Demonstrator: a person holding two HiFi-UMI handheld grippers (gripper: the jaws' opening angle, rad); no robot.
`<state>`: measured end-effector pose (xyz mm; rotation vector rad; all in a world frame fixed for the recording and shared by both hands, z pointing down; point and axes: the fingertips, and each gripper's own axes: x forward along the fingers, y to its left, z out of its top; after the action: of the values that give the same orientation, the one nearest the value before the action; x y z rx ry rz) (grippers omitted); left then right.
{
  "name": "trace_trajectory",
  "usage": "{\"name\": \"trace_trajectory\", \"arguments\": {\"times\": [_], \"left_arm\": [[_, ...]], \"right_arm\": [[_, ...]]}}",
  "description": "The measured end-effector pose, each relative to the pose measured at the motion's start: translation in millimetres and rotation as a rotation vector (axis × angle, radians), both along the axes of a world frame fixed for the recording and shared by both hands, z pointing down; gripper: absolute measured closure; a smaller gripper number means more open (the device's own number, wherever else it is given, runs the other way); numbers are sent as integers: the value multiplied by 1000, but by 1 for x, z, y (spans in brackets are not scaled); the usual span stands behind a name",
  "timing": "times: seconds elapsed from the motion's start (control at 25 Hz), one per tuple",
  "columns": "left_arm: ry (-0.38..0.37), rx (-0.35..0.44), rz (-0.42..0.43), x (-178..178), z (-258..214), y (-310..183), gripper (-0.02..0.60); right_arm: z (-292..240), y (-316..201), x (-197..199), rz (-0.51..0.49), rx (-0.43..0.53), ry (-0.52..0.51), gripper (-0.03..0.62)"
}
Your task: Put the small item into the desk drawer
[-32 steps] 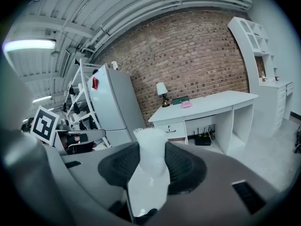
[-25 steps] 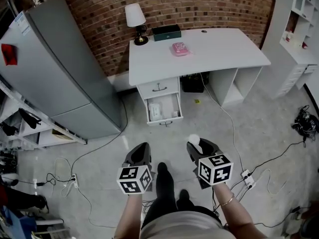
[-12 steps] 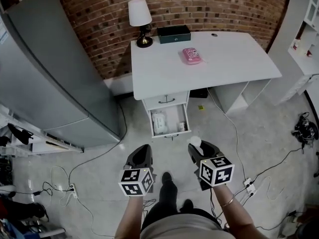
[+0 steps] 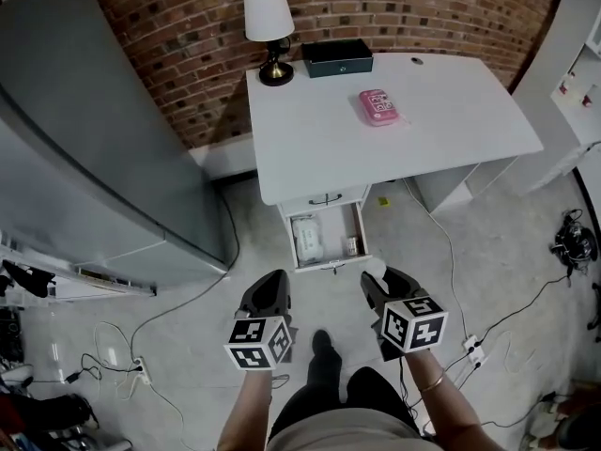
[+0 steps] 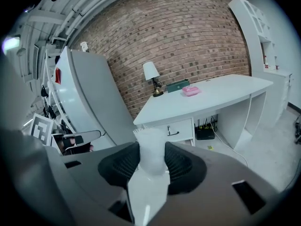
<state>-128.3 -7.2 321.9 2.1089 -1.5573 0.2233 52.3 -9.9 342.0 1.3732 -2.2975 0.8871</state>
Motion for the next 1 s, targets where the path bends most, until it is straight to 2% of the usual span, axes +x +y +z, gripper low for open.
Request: {"name": "trace_trajectory", "arguments": {"times": [0.28, 0.6, 1.0], "left_arm": [[21, -29, -2, -12, 26, -29, 560], [32, -81, -28, -12, 82, -45, 560], [28, -94, -31, 12, 157, -68, 560]], "right_arm": [[26, -28, -10, 13, -43, -4, 422], [89, -52, -16, 11, -101, 1, 422], [180, -68, -8, -4, -165, 6, 422]]}}
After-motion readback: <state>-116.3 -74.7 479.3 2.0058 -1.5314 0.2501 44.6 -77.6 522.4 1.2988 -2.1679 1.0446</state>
